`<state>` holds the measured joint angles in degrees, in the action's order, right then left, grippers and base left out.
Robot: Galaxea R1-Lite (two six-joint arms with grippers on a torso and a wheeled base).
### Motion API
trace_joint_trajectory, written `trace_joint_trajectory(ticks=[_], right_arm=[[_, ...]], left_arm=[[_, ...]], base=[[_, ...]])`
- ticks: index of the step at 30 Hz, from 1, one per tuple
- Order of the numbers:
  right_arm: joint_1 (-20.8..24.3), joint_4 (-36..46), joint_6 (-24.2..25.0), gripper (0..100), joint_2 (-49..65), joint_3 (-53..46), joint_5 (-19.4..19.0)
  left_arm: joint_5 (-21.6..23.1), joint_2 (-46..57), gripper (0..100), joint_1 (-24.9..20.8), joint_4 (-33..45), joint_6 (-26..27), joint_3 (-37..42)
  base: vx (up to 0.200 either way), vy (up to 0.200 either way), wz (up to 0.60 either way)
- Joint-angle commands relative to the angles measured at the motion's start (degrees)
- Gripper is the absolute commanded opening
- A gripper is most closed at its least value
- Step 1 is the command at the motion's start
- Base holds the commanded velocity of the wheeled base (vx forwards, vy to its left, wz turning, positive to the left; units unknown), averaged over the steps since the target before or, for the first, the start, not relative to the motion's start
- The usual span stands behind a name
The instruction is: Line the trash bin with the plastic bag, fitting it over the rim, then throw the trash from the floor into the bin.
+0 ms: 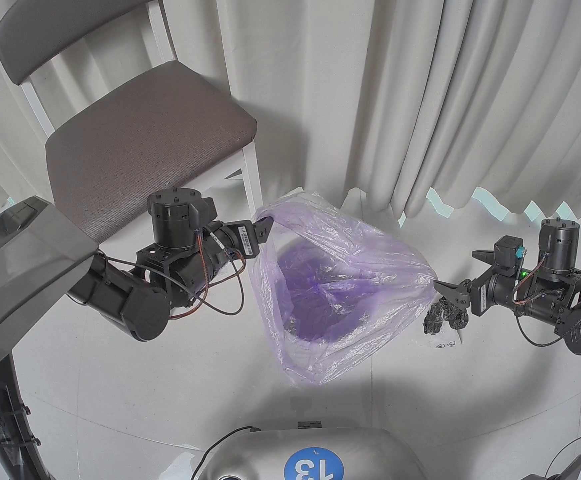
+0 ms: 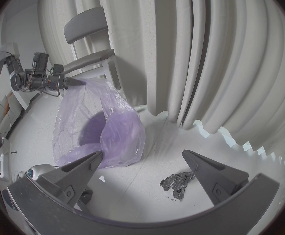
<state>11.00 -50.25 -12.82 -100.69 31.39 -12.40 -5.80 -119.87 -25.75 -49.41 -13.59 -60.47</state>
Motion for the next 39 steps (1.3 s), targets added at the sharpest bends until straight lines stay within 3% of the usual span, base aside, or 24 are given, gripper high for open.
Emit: trace_joint_trajectory(ticks=[1,6,9,11,14,16,19,25,28,29,30,31,33,35,37,39], right_arm=[[0.61,-2.57,2.01,100,0.24,0.34,0.01],[1.75,-5.91,5.0,100,0.24,0.43,0.44],[1.4,-5.91,4.91,100,1.29,0.34,1.06],[-0.71,-4.07,0.78,100,2.08,-1.6,1.06],[-1.33,-3.45,-5.28,100,1.11,-1.86,0.53],[-1.06,-3.63,-4.93,100,0.85,-1.68,0.71],[0.69,-4.68,-1.85,100,0.5,-1.77,0.88],[2.54,-4.77,0.78,100,-0.73,-0.98,1.06],[2.63,-4.86,0.34,100,-1.61,-1.6,1.06],[2.63,-4.86,0.17,100,-1.7,-1.68,1.06],[2.63,-4.86,0.17,100,-1.79,-1.68,1.06],[2.63,-4.86,0.17,100,-1.79,-1.68,1.06],[2.63,-4.86,0.43,100,-1.52,-1.6,1.06],[2.63,-4.86,0.61,100,-1.52,-1.51,1.06],[2.63,-4.86,0.61,100,-1.79,-1.42,1.06],[2.98,-4.86,0.61,100,-2.05,-1.33,1.15]], left_arm=[[1.76,3.59,100,2.63,2.04,5.07,3.95],[2.46,6.58,100,4.74,3.71,13.68,8.52],[2.37,7.11,100,4.74,3.62,15.09,9.49],[2.37,7.19,100,4.56,3.44,15.17,9.66],[2.81,6.93,100,4.13,0.98,14.3,9.66],[3.25,7.19,100,4.13,-0.16,13.86,9.58],[7.47,8.86,100,4.04,-5.7,7.7,9.58],[12.75,12.12,100,3.86,-5.08,1.11,10.28],[12.75,9.39,100,4.21,-3.33,5.24,12.13],[11.52,7.19,100,4.56,-3.33,12.27,12.83],[10.11,6.49,100,4.56,-4.38,15.88,13.18],[10.02,6.93,100,4.39,-7.02,15.35,13.8],[13.27,9.48,100,3.07,-12.73,5.86,14.85],[18.72,11.94,100,2.28,-13.61,-1.44,15.64],[21.62,14.67,100,2.98,-9.48,-0.47,16.43],[21.62,17.57,100,2.46,-2.53,1.2,16.78]], base=[[0.0,0.0,0.0],[0.0,0.0,0.0],[0.0,0.0,0.0],[0.0,0.0,0.0],[0.0,0.0,0.0],[0.0,0.0,0.0],[0.0,0.0,0.0],[0.0,0.0,0.0],[0.0,0.0,0.0],[0.0,0.0,0.0],[0.0,0.0,0.0],[0.0,0.0,0.0],[0.0,0.0,0.0],[0.0,0.0,0.0],[0.0,0.0,0.0],[0.0,0.0,0.0]])
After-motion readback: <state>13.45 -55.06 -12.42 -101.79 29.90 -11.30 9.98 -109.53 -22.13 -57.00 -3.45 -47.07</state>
